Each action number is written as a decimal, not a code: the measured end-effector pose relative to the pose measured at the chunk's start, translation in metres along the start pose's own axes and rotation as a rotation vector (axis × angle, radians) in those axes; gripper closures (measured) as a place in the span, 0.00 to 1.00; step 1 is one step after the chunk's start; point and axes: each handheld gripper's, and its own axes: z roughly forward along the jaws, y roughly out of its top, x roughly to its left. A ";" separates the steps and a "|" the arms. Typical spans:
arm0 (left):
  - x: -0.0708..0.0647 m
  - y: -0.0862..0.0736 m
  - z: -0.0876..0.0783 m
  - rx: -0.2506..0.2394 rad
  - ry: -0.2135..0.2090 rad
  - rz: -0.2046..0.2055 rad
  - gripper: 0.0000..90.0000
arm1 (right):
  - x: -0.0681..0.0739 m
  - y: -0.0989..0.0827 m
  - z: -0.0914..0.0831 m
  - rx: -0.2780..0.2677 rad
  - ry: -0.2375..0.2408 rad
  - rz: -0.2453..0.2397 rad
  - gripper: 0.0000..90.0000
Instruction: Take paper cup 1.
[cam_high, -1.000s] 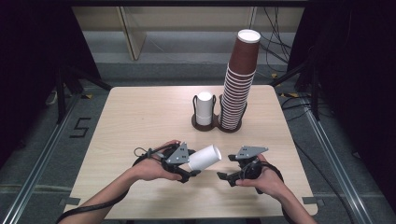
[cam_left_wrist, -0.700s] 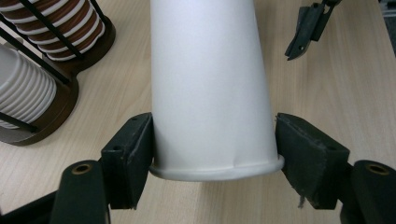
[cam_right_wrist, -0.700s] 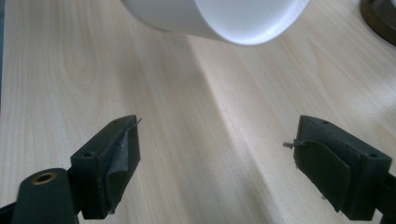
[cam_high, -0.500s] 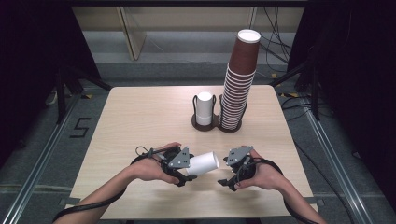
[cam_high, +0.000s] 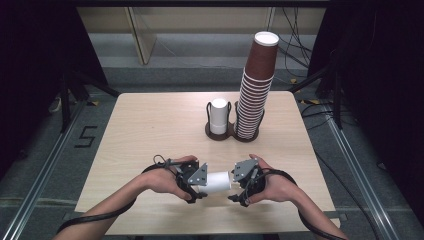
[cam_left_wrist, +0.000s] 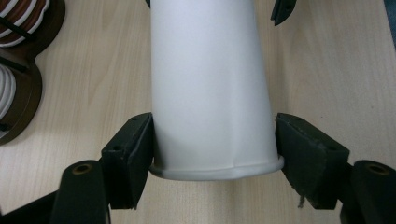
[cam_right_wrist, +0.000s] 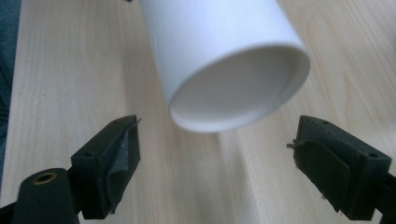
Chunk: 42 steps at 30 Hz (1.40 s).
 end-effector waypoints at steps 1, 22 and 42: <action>0.000 0.001 0.000 0.014 -0.005 0.016 0.33 | 0.000 0.002 0.000 0.002 0.010 0.009 0.17; -0.001 0.012 0.004 0.103 -0.052 0.077 0.33 | 0.005 0.022 0.009 0.008 0.056 -0.052 0.17; -0.001 0.016 0.002 0.121 -0.073 0.101 0.33 | 0.006 0.027 0.017 0.022 0.083 -0.064 0.22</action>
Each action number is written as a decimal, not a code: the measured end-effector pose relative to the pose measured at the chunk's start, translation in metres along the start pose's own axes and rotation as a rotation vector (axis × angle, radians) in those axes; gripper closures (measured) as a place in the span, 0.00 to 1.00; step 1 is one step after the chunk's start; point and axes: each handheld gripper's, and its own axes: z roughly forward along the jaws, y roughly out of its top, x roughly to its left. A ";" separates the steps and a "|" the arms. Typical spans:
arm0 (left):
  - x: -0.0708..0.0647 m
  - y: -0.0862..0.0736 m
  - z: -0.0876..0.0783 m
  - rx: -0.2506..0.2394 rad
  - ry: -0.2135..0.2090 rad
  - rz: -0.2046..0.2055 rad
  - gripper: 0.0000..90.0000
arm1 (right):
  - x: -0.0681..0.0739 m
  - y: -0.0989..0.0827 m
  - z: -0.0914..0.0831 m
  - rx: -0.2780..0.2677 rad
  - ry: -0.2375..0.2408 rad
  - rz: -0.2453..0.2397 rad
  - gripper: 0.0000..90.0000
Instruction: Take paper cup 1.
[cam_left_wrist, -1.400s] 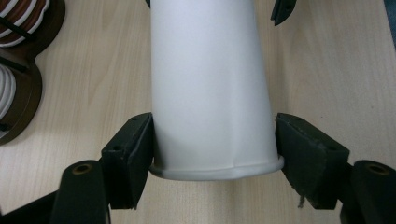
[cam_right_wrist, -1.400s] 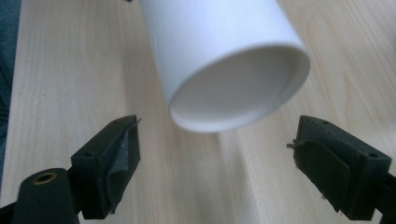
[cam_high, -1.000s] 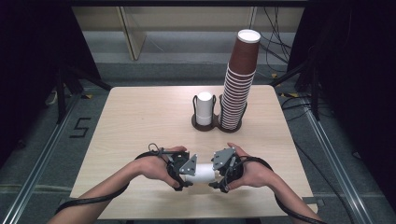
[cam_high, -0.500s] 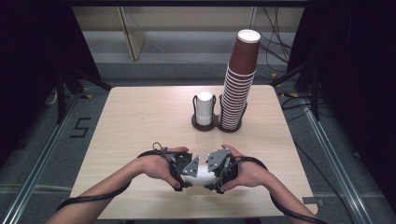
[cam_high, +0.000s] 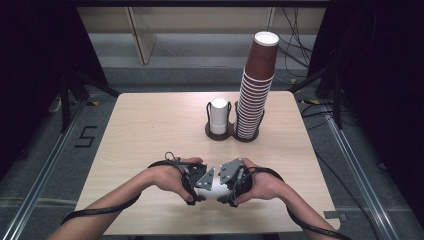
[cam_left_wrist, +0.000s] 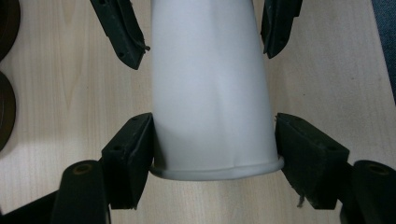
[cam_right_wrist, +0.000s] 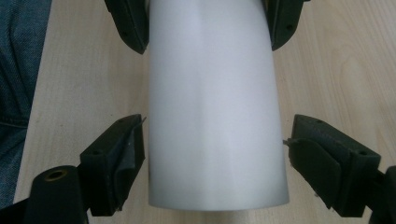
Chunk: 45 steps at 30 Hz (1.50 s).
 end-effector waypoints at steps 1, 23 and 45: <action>0.000 0.000 0.000 -0.001 0.001 -0.001 0.33 | 0.000 0.000 0.001 0.000 -0.001 -0.004 0.22; -0.001 0.002 0.001 0.005 -0.016 0.007 0.33 | 0.002 -0.001 0.007 0.001 0.033 -0.011 0.38; 0.002 -0.011 -0.006 -0.120 0.044 -0.055 0.05 | 0.000 -0.017 -0.001 -0.086 -0.038 -0.030 0.37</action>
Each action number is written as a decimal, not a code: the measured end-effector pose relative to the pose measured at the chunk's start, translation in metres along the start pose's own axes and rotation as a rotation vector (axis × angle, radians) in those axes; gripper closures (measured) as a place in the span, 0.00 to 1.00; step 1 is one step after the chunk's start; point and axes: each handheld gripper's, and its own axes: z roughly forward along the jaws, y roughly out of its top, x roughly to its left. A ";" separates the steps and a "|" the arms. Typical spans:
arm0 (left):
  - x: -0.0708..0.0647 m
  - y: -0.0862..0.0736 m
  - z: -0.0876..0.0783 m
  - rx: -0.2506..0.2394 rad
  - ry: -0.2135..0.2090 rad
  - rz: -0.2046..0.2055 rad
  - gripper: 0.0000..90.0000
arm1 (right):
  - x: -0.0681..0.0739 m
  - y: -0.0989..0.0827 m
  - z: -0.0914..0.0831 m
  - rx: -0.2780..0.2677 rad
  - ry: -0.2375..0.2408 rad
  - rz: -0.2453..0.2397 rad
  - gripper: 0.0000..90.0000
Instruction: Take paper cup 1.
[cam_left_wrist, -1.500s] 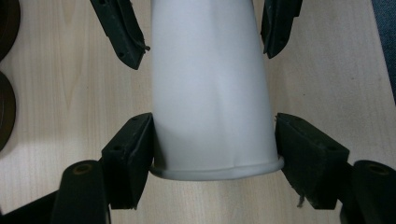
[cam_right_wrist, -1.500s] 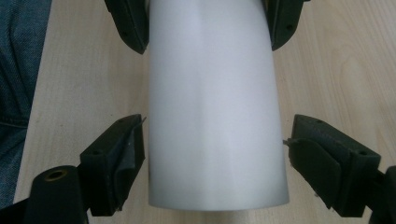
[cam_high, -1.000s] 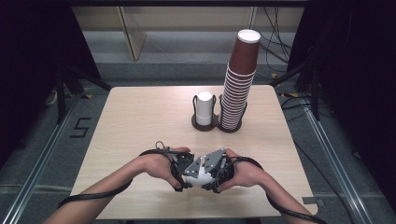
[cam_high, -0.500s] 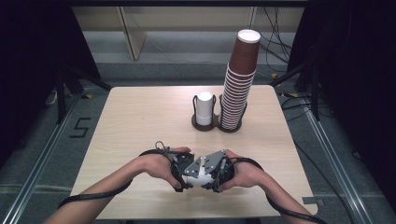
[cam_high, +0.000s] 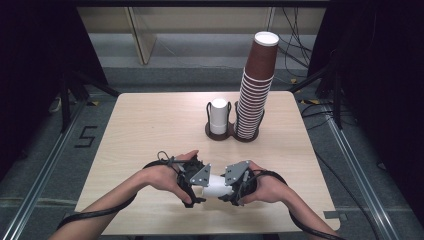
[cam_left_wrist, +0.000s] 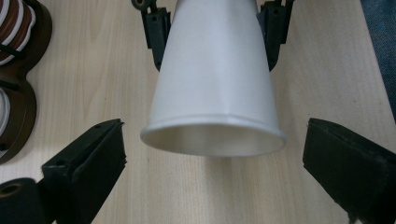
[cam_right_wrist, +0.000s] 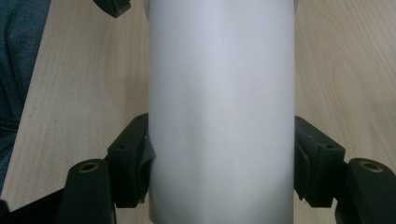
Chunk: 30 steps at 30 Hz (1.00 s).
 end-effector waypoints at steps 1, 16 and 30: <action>0.000 0.000 0.000 0.000 0.000 0.000 0.05 | 0.000 0.000 0.000 0.000 0.000 0.000 0.37; 0.007 -0.014 -0.005 -0.123 0.077 -0.112 0.06 | 0.002 -0.024 -0.007 -0.160 -0.088 0.087 0.36; 0.011 -0.022 -0.004 -0.243 0.075 -0.256 0.05 | 0.003 -0.041 -0.008 -0.316 -0.210 0.200 0.36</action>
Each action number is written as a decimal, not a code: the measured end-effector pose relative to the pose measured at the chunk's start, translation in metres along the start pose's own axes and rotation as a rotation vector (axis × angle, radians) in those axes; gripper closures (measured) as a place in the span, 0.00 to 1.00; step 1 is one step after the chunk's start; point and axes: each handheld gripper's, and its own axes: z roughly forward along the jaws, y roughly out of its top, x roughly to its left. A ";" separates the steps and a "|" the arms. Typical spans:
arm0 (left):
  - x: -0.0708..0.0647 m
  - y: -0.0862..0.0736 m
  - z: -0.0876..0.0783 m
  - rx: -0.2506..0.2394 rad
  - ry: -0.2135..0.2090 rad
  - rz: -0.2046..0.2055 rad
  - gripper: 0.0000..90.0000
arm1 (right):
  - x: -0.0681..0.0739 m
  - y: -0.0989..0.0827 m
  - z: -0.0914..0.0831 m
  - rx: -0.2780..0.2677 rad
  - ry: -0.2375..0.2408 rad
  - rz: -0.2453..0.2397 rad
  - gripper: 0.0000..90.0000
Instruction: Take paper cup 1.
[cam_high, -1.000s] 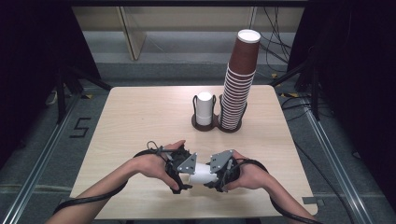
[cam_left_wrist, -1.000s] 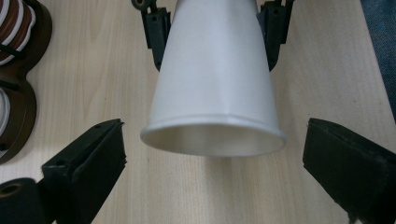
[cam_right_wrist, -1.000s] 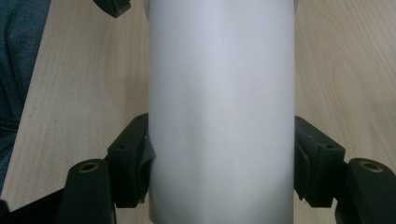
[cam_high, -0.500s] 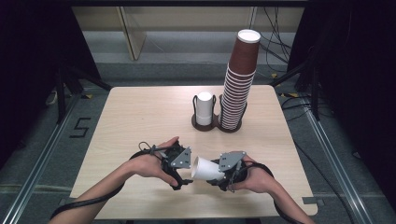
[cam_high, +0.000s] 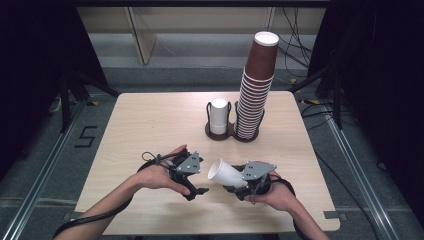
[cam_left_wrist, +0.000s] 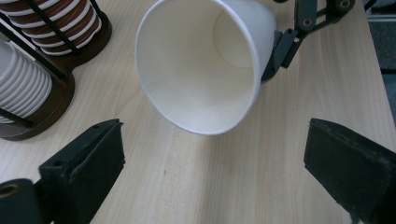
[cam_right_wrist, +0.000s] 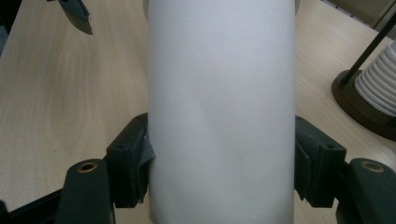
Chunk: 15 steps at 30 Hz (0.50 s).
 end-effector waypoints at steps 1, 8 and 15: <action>0.000 0.000 0.000 -0.005 -0.001 -0.007 0.05 | -0.001 0.000 0.001 -0.011 -0.004 -0.021 0.36; 0.003 -0.001 0.000 -0.032 -0.004 -0.045 0.05 | 0.000 -0.004 0.001 -0.047 -0.041 -0.015 0.36; 0.006 -0.001 0.001 -0.059 -0.006 -0.092 0.05 | 0.002 -0.006 0.002 -0.073 -0.059 0.011 0.36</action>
